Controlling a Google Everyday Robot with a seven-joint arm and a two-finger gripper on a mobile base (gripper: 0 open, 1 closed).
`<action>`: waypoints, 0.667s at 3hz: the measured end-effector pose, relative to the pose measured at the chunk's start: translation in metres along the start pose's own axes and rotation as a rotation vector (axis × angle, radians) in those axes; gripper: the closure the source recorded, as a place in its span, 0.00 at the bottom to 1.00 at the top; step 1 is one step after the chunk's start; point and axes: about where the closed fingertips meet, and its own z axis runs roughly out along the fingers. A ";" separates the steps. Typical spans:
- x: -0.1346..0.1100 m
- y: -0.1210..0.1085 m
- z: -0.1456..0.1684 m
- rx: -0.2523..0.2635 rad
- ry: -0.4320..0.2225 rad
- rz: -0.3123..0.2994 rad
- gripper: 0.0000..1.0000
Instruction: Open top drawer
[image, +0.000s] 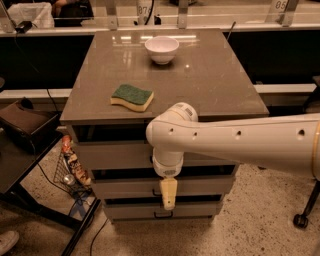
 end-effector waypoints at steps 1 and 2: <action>-0.004 0.001 0.017 -0.031 0.004 -0.010 0.26; -0.004 0.001 0.017 -0.030 0.005 -0.010 0.49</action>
Offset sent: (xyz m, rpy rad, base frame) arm 0.0003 0.0048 -0.0140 -0.0067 0.0241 0.0097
